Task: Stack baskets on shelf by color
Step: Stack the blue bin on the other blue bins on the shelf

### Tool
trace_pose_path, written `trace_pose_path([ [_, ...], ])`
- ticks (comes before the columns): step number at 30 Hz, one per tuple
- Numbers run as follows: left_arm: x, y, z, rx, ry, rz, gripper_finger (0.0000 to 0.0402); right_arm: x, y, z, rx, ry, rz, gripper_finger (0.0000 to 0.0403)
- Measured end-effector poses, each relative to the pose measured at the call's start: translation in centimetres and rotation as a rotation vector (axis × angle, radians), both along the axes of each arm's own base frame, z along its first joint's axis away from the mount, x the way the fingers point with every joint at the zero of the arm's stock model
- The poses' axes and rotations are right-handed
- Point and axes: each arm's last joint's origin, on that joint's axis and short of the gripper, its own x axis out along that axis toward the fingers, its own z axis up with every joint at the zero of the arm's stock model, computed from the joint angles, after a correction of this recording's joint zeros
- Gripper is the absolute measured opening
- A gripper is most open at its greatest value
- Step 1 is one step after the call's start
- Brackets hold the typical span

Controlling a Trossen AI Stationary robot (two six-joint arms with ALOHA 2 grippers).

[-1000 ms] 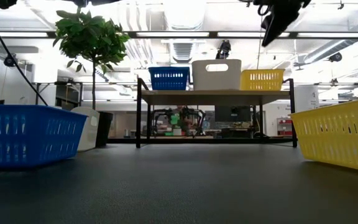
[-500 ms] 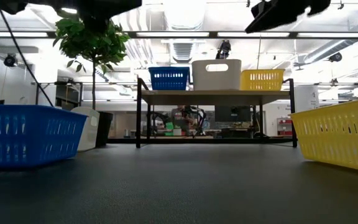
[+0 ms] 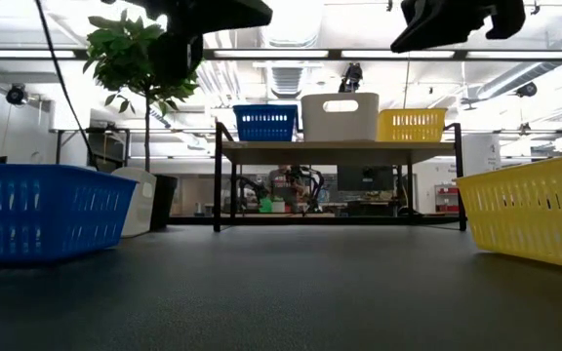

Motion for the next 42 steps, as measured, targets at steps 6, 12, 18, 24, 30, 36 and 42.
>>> trace_pose_path([
  [6, 1.7, -3.2, 0.1, -0.307, 0.282, 0.076, 0.0000, -1.0, 0.0, 0.5, -0.026, -0.017, 0.015, 0.0038],
  [12, 2.6, -5.4, 0.1, -0.628, 0.762, 0.178, 0.0000, -1.4, 0.1, 0.2, -0.038, 0.016, 0.024, 0.0038],
  [18, 2.3, -6.0, 1.6, -0.805, 1.126, 0.494, 0.0000, -1.5, 0.1, 0.1, -0.039, 0.036, 0.026, 0.0038],
  [24, 3.2, -6.3, -0.2, -0.761, 1.184, 0.560, 0.0000, -1.6, 0.1, -0.3, -0.035, 0.060, 0.025, 0.0038],
  [30, 3.3, -5.8, -0.8, -0.627, 1.127, 0.574, 0.0008, -1.6, 0.1, -0.3, -0.034, 0.062, 0.025, 0.0038],
  [36, 3.1, -5.2, -1.2, -0.565, 1.153, 0.556, 0.0074, -1.6, 0.1, -0.6, -0.016, 0.072, 0.016, 0.0038],
  [42, 2.8, -4.4, -3.2, -0.531, 1.140, 0.652, 0.0153, -1.9, 0.1, -0.7, -0.010, 0.068, 0.013, 0.0038],
])
